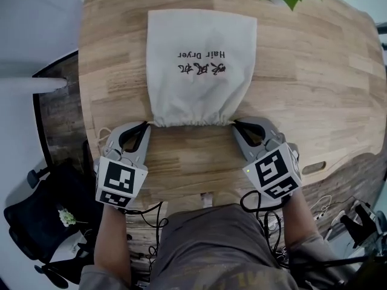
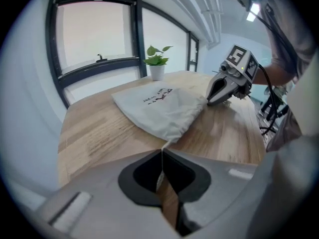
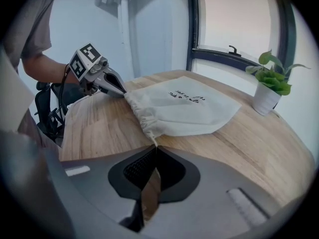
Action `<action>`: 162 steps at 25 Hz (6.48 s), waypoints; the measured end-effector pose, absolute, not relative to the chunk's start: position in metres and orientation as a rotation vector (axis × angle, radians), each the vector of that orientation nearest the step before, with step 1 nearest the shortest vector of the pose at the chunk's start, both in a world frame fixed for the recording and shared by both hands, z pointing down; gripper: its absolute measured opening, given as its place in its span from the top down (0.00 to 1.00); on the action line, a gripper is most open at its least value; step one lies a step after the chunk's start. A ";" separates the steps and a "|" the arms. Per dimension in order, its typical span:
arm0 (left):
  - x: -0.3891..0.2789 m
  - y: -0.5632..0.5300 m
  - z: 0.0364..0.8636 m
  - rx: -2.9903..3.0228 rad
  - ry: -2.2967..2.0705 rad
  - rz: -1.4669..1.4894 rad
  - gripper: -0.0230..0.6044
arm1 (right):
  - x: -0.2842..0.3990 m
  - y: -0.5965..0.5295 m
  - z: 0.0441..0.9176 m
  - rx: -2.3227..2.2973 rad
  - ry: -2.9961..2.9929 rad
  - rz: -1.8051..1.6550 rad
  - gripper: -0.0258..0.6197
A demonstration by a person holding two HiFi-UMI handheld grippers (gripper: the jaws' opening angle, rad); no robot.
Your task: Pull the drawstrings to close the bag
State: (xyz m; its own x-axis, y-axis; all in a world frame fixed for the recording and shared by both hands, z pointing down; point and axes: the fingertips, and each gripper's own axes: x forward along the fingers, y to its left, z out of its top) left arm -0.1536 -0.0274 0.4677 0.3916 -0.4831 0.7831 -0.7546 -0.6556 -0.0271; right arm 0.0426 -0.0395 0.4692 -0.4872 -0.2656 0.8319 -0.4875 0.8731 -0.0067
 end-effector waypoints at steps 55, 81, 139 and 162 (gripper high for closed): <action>-0.126 -0.024 0.462 2.468 -0.849 1.167 0.58 | 0.019 -0.034 0.454 0.427 -2.167 0.221 0.70; -0.121 -0.025 0.467 2.550 -0.754 1.186 0.93 | 0.012 -0.030 0.469 0.380 -2.141 0.187 0.90; -0.153 -0.077 0.214 2.616 -1.636 0.734 0.96 | 0.031 -0.092 0.214 0.862 -2.499 -0.003 0.91; -0.153 -0.051 0.087 2.748 -1.894 0.526 0.96 | 0.029 -0.069 0.077 1.046 -2.579 -0.364 0.91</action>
